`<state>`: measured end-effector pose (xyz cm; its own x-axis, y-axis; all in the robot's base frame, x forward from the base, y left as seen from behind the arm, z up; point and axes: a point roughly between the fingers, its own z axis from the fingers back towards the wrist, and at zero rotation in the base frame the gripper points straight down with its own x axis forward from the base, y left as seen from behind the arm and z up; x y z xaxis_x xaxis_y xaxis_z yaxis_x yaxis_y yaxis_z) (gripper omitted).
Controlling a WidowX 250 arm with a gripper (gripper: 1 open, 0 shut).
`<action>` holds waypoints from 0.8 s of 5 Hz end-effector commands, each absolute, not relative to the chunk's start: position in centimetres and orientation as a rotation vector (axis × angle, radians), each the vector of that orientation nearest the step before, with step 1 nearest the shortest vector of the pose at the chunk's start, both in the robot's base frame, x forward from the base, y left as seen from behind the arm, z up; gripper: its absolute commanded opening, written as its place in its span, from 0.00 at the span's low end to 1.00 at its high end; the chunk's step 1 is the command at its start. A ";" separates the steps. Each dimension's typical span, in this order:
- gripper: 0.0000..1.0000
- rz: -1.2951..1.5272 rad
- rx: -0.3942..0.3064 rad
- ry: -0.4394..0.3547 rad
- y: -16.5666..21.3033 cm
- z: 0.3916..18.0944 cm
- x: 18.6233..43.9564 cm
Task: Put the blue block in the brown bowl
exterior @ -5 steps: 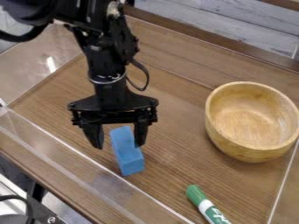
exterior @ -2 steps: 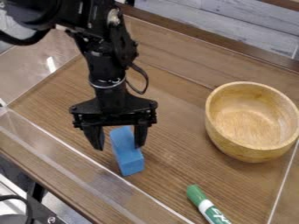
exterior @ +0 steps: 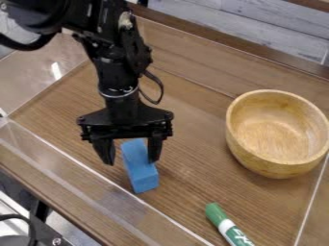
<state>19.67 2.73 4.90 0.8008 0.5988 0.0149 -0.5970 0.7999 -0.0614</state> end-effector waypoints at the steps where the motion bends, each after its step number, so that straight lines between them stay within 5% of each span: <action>1: 1.00 0.648 -0.056 -0.062 3.1 5.4 20.2; 4: 1.00 0.643 -0.054 -0.065 3.2 5.4 20.2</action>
